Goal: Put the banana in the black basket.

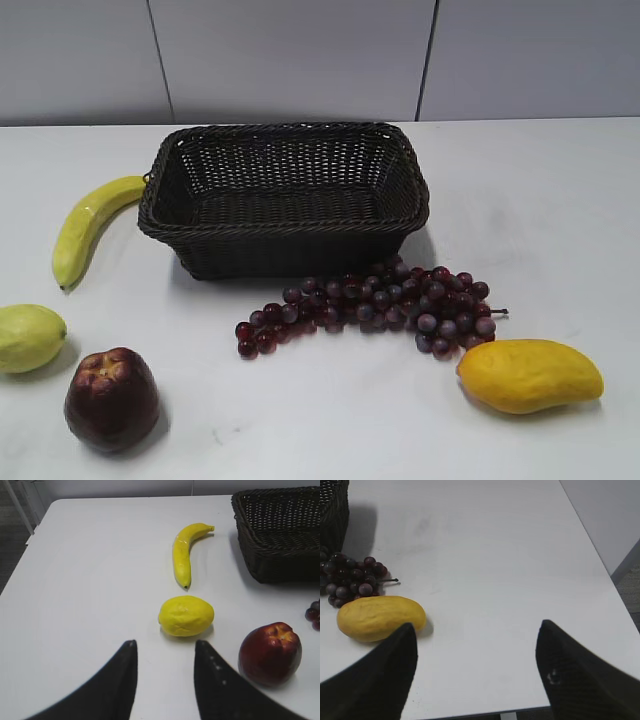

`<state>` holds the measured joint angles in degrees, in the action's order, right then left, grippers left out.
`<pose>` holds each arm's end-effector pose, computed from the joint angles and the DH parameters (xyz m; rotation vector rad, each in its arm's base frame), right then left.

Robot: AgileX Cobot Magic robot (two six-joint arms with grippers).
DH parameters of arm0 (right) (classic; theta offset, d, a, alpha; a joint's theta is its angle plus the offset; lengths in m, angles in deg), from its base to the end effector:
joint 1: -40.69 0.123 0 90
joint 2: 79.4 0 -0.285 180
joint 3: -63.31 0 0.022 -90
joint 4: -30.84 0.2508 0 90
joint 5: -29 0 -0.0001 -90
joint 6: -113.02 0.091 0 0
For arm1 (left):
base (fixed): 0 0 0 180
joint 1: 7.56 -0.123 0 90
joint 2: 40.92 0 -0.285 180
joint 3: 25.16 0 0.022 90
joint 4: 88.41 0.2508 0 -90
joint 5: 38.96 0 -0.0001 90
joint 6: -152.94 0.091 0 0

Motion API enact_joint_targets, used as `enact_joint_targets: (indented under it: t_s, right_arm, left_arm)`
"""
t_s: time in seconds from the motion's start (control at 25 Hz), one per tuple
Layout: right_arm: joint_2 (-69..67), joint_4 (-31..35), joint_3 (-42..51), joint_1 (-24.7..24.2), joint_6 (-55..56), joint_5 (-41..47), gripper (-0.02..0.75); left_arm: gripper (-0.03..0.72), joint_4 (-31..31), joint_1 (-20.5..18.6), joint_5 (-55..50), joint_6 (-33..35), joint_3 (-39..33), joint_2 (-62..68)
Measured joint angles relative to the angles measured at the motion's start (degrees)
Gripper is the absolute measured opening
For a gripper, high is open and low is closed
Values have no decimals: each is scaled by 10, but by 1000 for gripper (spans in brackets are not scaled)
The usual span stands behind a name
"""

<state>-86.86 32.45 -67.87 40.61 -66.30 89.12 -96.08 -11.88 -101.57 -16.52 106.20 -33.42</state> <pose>-0.0047 0.0022 0.2770 0.0123 2.0314 0.0402 -0.0064 -0.0113 0.2749 0.1211 2.0615 -0.0012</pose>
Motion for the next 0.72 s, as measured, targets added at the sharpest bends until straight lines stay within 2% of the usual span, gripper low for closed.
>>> enact_joint_targets:
  t_s: [0.4,0.72]
  right_arm:
    - [0,0,0,0,0,0,589]
    - [0,0,0,0,0,0,589]
  left_arm:
    - [373,0,0,0,0,0,0]
    - [343,0,0,0,0,0,0]
